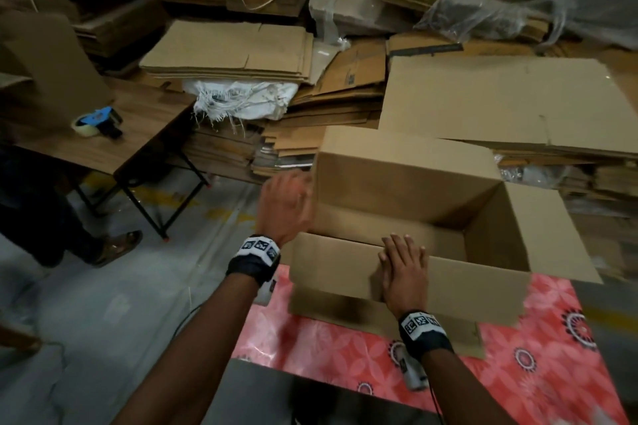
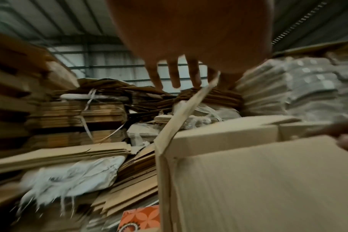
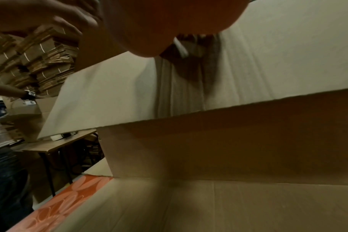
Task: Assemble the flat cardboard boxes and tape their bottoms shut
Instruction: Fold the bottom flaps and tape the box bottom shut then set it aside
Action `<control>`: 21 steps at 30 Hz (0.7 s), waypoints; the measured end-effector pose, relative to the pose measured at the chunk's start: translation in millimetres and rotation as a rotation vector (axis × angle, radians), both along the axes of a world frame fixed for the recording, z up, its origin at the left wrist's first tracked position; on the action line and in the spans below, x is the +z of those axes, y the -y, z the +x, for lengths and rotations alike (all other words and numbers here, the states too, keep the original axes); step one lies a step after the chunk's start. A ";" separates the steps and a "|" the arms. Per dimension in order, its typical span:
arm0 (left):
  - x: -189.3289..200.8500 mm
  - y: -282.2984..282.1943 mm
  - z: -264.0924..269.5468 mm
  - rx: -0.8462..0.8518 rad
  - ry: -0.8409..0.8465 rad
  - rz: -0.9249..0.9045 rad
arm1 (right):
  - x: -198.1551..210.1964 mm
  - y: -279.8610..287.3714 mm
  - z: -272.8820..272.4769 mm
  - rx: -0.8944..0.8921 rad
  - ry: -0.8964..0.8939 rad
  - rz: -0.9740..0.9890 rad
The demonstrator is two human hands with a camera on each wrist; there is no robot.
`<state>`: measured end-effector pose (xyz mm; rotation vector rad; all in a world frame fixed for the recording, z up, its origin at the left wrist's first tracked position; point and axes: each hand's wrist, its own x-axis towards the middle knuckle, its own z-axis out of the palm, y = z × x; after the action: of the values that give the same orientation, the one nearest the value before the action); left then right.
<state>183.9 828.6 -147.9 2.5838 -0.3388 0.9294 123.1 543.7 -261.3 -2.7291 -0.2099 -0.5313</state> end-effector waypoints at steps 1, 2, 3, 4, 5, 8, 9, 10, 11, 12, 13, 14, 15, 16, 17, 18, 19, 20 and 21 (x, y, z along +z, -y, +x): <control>-4.8 -10.0 -2.1 0.123 0.028 -0.115 | 0.8 -0.1 -0.8 0.001 0.000 0.001; -12.6 -19.4 -3.8 0.251 0.016 -0.214 | 1.3 -0.2 -1.1 0.000 -0.001 0.000; -21.4 -27.1 -5.6 0.372 -0.037 -0.289 | 2.1 -0.6 -1.1 -0.001 -0.006 -0.002; -31.6 -32.5 -7.3 0.471 -0.124 -0.327 | 2.6 -1.0 -0.6 -0.001 -0.012 0.000; -43.8 -34.8 -9.8 0.528 -0.231 -0.334 | 2.8 -1.6 0.5 -0.002 -0.018 0.004; -83.3 -24.0 -19.9 0.464 -0.511 -0.350 | 2.5 -2.4 5.9 -0.004 -0.036 0.019; -94.4 -18.4 -23.7 0.397 -0.580 -0.402 | 2.6 -2.4 7.8 -0.005 -0.043 0.020; -104.5 -14.2 -25.9 0.328 -0.634 -0.478 | 2.9 -2.2 9.4 -0.006 -0.051 0.018; -112.6 -11.4 -27.5 0.269 -0.672 -0.561 | 4.1 -2.0 10.1 -0.007 -0.059 0.014; -118.2 -9.8 -28.0 0.226 -0.700 -0.634 | 5.8 -1.6 10.6 -0.006 -0.069 0.008; -120.6 -8.1 -29.2 0.201 -0.702 -0.685 | 7.4 -1.0 10.1 -0.002 -0.078 -0.001; -121.8 -7.3 -30.9 0.191 -0.680 -0.722 | 9.0 -0.1 9.1 0.008 -0.084 -0.008; -122.1 -6.2 -33.2 0.202 -0.631 -0.751 | 10.7 1.2 7.0 0.023 -0.086 -0.014; -120.4 -3.9 -36.2 0.242 -0.547 -0.780 | 11.5 2.9 3.2 0.037 -0.087 -0.019; -123.5 -3.6 -39.3 0.305 -0.444 -0.817 | 11.6 5.5 -2.2 0.044 -0.085 -0.021; -126.4 -3.7 -42.7 0.375 -0.349 -0.853 | 10.9 9.1 -9.1 0.040 -0.079 -0.026; -131.8 -5.0 -46.6 0.432 -0.286 -0.890 | 9.9 13.1 -17.4 0.024 -0.069 -0.036; -140.9 -7.1 -50.9 0.463 -0.270 -0.937 | 7.2 18.4 -26.1 0.002 -0.058 -0.050; -148.2 -7.6 -56.0 0.444 -0.297 -1.010 | 4.3 24.2 -34.6 -0.016 -0.047 -0.069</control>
<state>127.9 836.2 -296.2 1.7912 0.6536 0.5829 88.5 519.5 -257.1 -2.8088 -0.1981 -0.4724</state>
